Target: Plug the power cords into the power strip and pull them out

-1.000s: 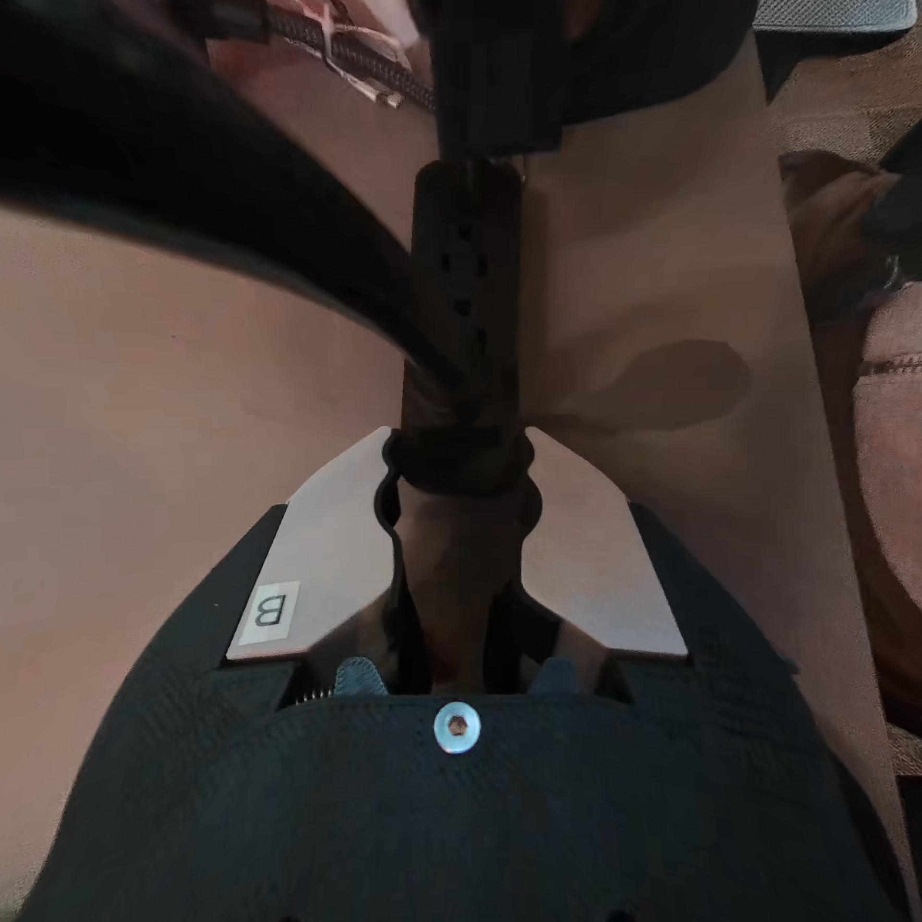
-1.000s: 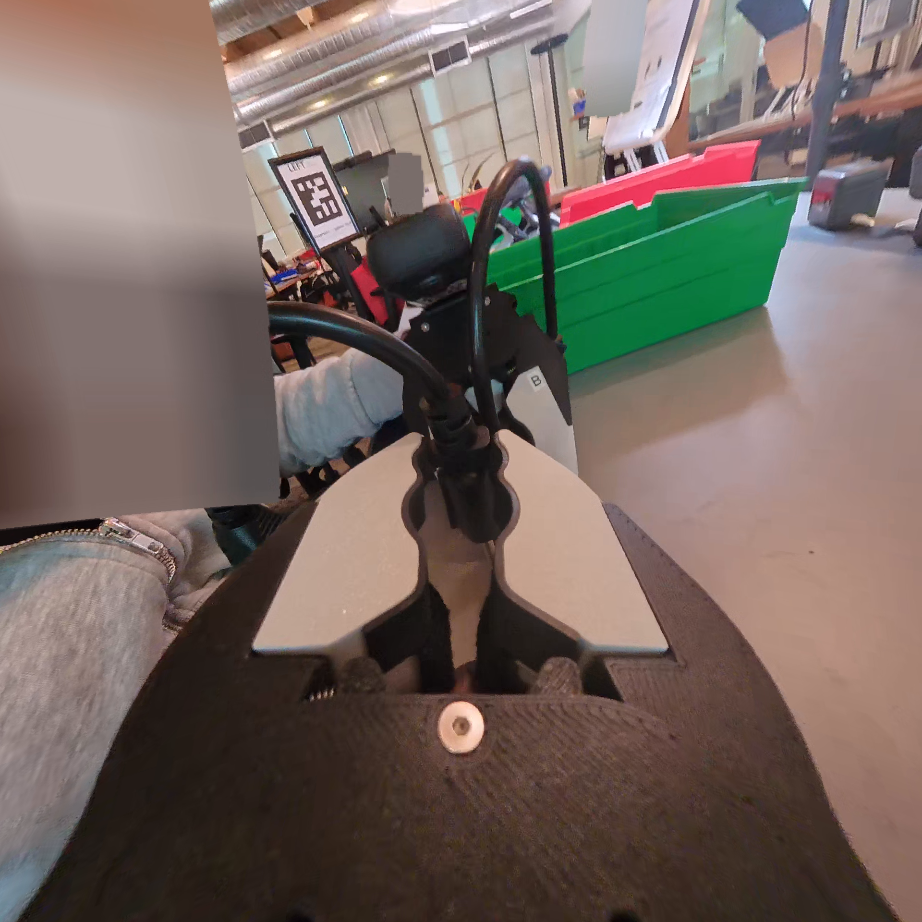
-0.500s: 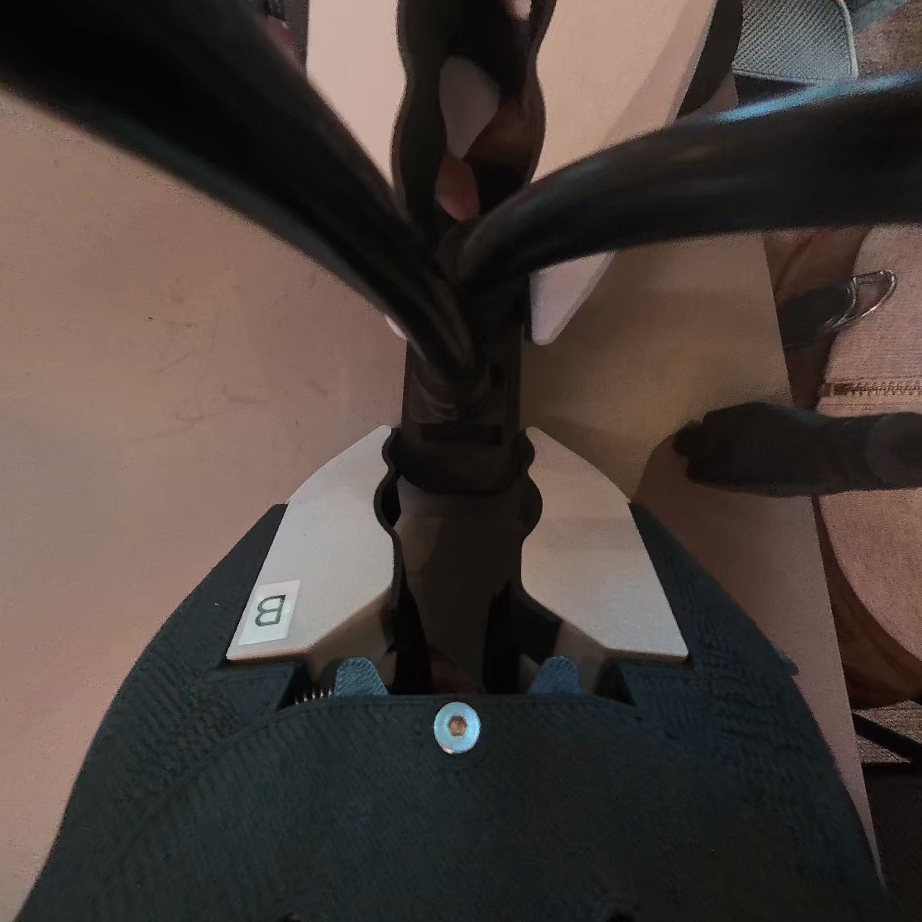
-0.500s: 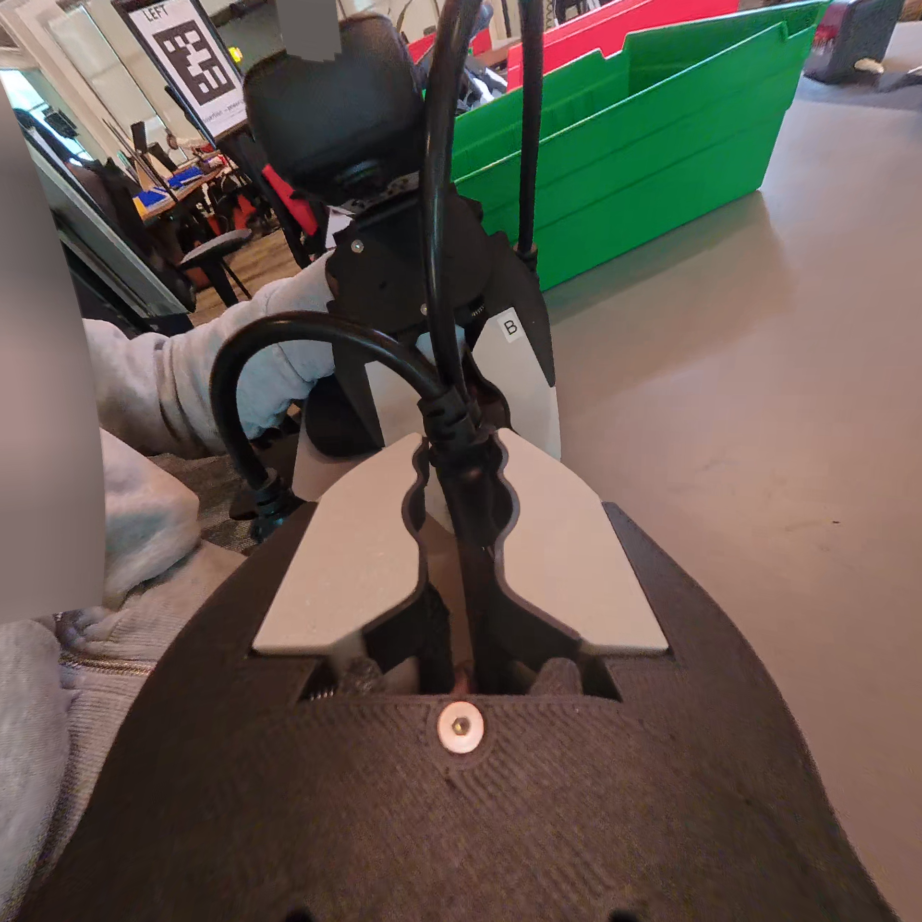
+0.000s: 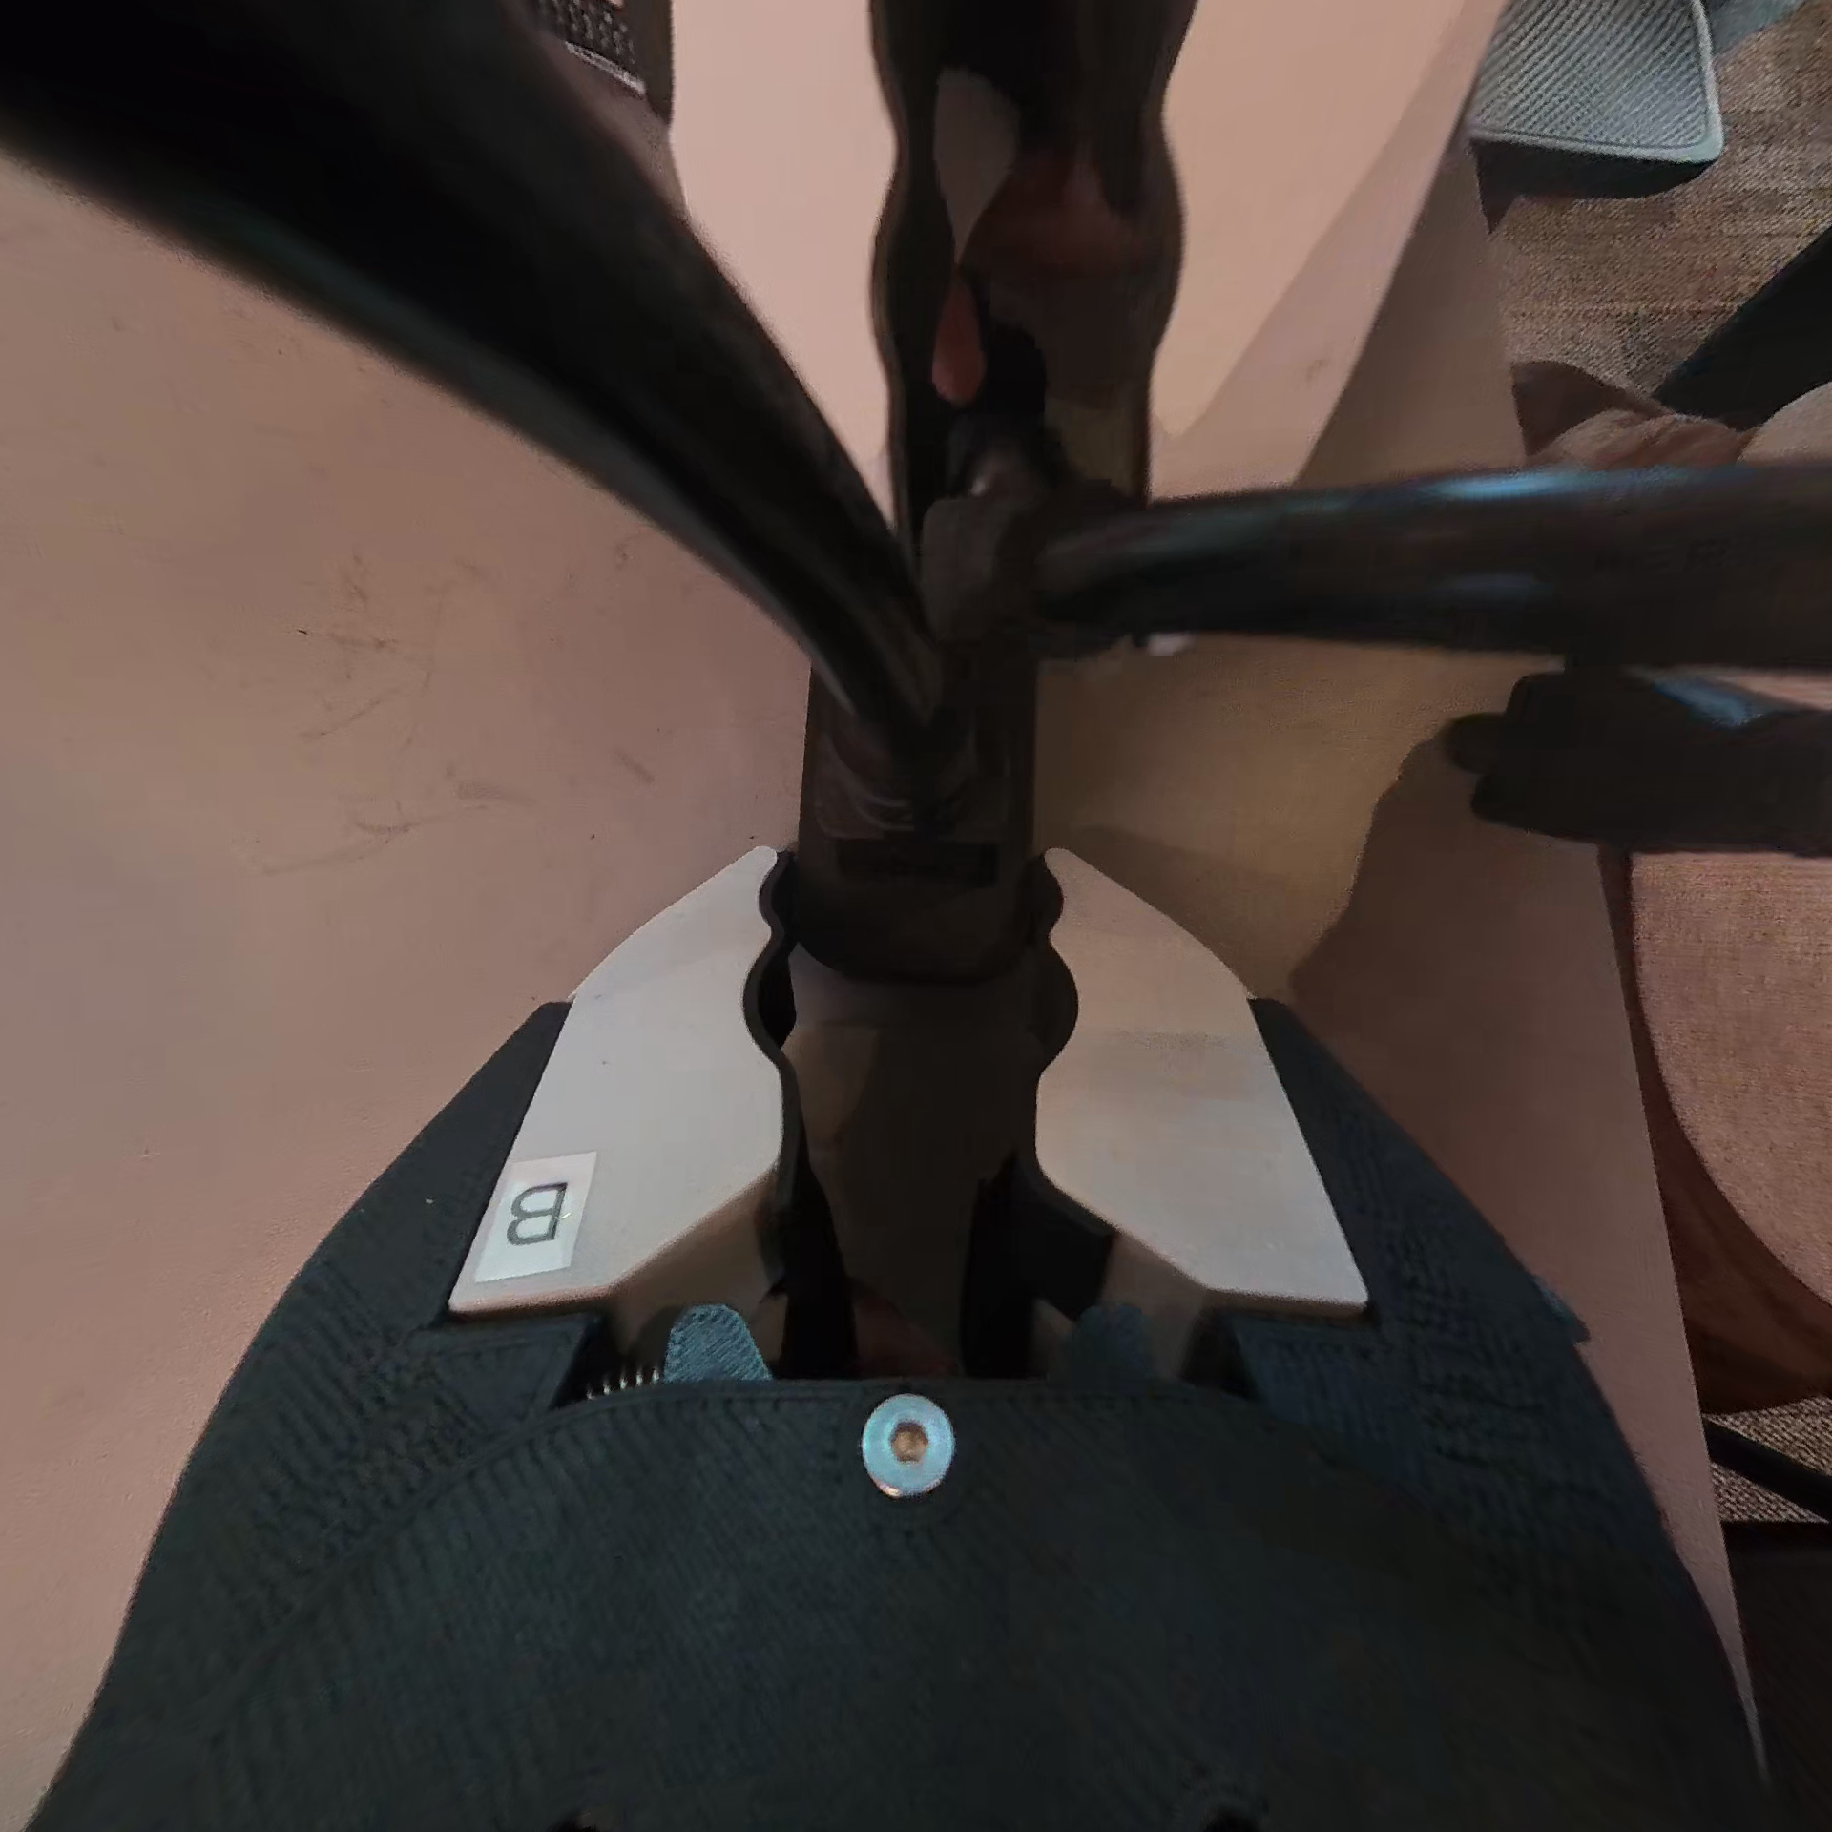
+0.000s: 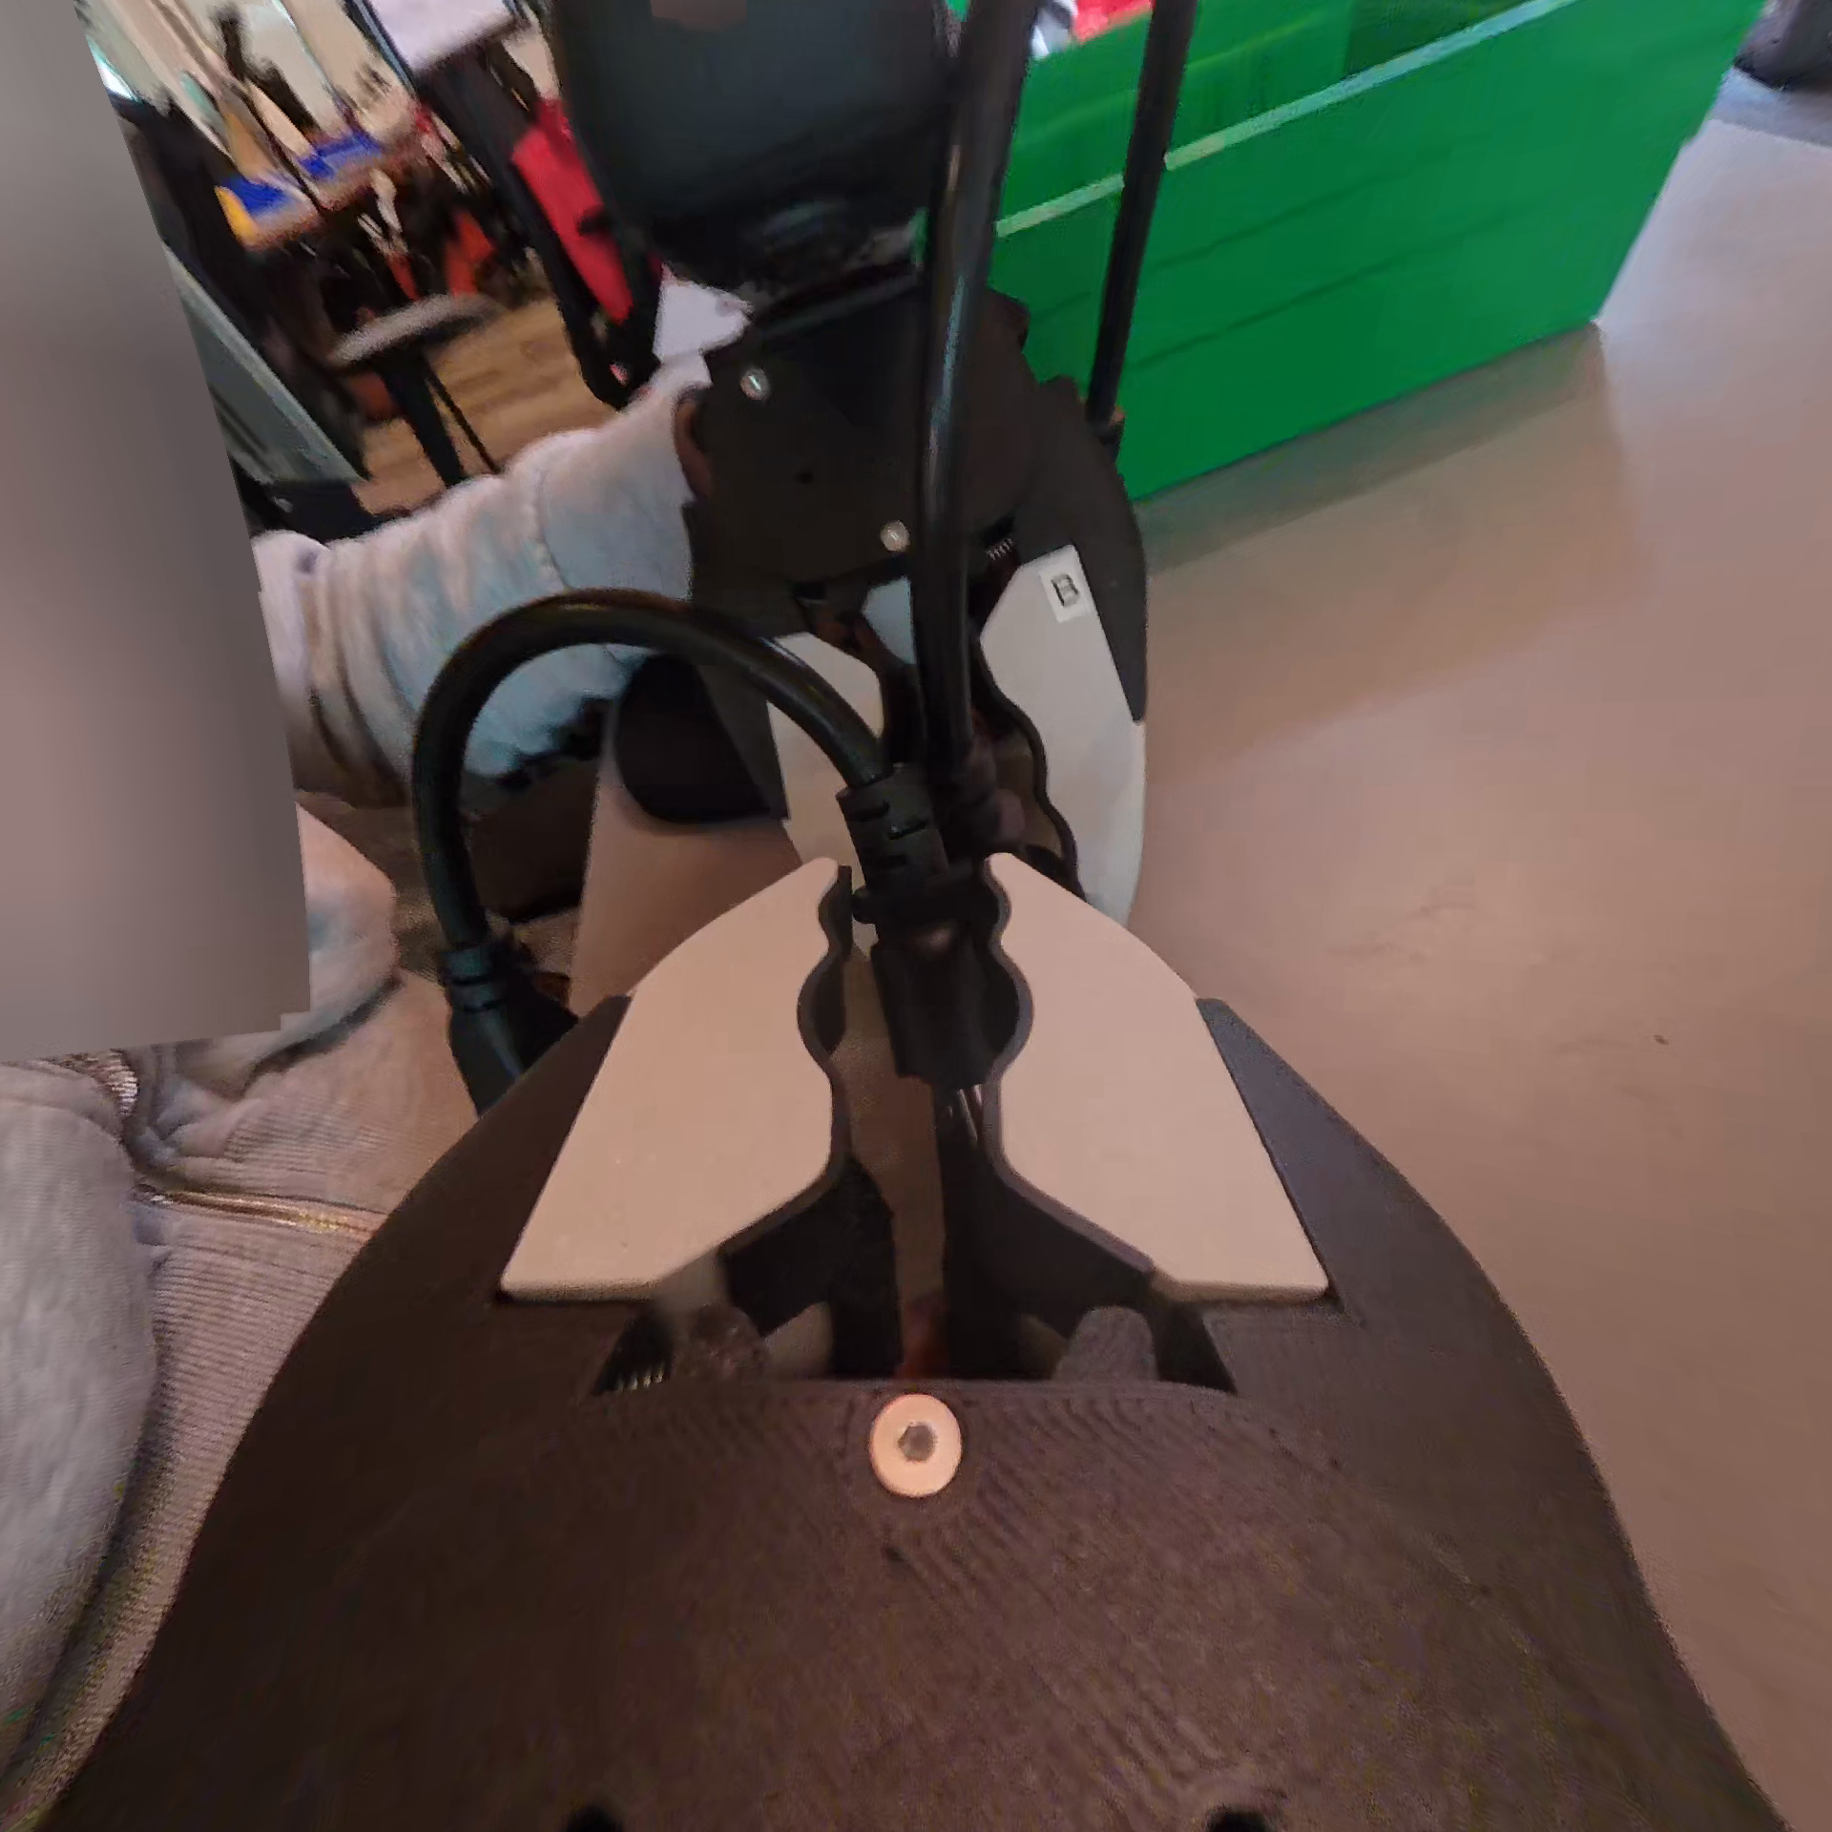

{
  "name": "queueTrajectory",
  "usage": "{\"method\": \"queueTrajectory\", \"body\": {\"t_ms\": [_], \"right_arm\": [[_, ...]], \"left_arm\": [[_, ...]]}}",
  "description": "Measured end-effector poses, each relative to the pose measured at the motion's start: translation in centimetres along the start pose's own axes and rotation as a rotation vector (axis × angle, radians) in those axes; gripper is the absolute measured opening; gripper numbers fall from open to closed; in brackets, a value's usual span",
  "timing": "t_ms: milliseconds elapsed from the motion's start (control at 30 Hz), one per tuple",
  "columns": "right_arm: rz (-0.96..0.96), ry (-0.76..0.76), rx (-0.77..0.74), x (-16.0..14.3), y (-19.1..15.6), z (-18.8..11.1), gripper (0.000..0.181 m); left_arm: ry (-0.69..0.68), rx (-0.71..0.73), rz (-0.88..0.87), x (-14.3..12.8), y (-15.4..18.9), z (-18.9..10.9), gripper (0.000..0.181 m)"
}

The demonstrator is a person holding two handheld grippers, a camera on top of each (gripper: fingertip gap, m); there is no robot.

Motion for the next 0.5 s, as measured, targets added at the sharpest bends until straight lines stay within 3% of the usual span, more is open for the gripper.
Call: {"method": "queueTrajectory", "body": {"t_ms": [67,133,367,500], "right_arm": [[0.011,0.061,0.022,0.1,0.1,-0.2,0.023],[0.02,0.131,0.046,0.4,0.3,-0.7,0.023],[0.078,0.488,0.23,1.6,0.4,-2.3,0.023],[0.086,0.676,0.373,2.5,-0.4,-2.6,0.023]], "left_arm": [[-0.003,0.019,0.009,-0.1,0.1,-0.2,0.053],[0.082,0.056,0.033,0.1,0.3,-1.3,0.062],[0.639,0.3,-0.049,0.9,2.7,-6.0,0.061],[0.982,0.317,0.222,2.4,6.5,-6.0,0.047]]}}
Point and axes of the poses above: each gripper's, where its closed fingertips meet, z out along the fingers, x out of its top, y = z × x across the jaws, the point moved 10 cm from there along -z, back along the fingers, and after that the axes turned 13 degrees about y, right-handed, at the moved point
